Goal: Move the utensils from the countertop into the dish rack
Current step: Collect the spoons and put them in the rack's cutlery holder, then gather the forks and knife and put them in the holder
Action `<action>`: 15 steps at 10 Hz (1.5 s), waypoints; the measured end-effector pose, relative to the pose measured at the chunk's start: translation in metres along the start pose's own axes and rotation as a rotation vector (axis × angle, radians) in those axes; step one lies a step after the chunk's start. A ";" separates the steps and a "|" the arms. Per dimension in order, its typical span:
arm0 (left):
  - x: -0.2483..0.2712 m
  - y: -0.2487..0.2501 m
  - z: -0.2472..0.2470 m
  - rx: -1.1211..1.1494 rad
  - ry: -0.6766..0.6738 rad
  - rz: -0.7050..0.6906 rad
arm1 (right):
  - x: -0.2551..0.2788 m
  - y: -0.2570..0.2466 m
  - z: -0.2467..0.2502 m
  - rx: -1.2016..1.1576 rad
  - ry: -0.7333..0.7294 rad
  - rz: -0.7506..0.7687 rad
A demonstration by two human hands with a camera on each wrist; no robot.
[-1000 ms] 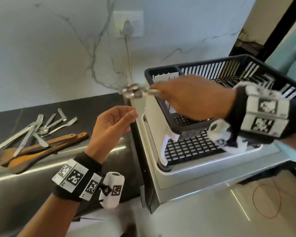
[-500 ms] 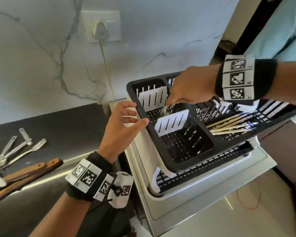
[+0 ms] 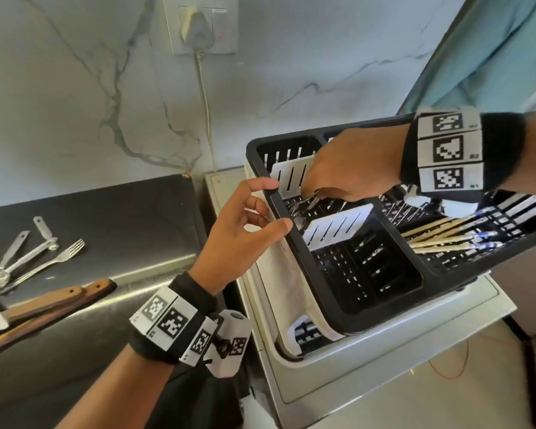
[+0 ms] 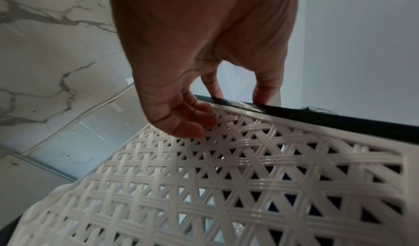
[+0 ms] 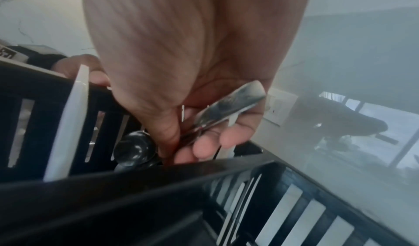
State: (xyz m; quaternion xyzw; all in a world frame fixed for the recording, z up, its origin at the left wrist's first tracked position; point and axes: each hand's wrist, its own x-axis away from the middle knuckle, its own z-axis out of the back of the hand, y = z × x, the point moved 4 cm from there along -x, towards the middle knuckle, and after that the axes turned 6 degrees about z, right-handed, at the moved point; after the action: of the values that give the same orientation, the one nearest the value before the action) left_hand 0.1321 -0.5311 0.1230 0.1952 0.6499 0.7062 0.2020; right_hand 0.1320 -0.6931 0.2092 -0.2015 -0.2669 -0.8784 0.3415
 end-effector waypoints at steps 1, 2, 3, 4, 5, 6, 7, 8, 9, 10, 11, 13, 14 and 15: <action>0.000 -0.002 -0.001 -0.006 0.005 0.010 | -0.001 0.004 -0.005 -0.043 0.039 0.007; -0.001 -0.002 -0.001 -0.008 0.005 0.011 | -0.001 0.010 -0.008 -0.073 0.016 -0.097; -0.001 -0.002 -0.002 -0.024 0.009 0.007 | 0.003 0.004 -0.007 -0.062 0.017 -0.164; 0.000 -0.002 -0.002 -0.035 0.010 0.011 | 0.008 0.003 -0.004 -0.135 0.039 -0.133; 0.001 0.000 -0.003 -0.039 0.011 0.009 | 0.014 0.005 -0.005 -0.211 0.063 -0.076; 0.000 0.001 -0.001 -0.042 0.011 0.008 | 0.015 0.008 -0.003 -0.262 0.087 -0.074; 0.000 0.002 -0.001 -0.050 0.014 0.030 | 0.020 0.013 0.000 -0.314 0.170 -0.109; 0.003 0.004 -0.001 -0.062 0.025 0.029 | 0.026 0.014 0.002 -0.323 0.227 -0.119; 0.008 0.007 0.000 -0.092 0.058 0.011 | 0.036 0.014 0.013 -0.345 0.312 -0.138; 0.014 0.008 0.005 -0.118 0.071 0.002 | 0.040 0.013 0.023 -0.376 0.354 -0.154; 0.036 0.006 0.019 -0.188 0.087 -0.004 | 0.037 0.000 0.052 -0.396 0.410 -0.118; 0.099 -0.014 0.074 -0.268 0.247 0.073 | -0.025 -0.033 0.132 -0.382 0.474 0.012; 0.129 -0.026 0.104 -0.298 0.306 0.113 | -0.060 -0.054 0.164 -0.401 0.466 0.061; 0.179 -0.050 0.167 -0.376 0.427 0.210 | -0.129 -0.100 0.211 -0.370 0.445 0.159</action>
State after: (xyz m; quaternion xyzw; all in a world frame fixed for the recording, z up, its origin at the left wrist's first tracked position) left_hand 0.0731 -0.2909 0.0883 0.0676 0.5118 0.8562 0.0194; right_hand 0.1858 -0.4388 0.2709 -0.0833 -0.0043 -0.9053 0.4166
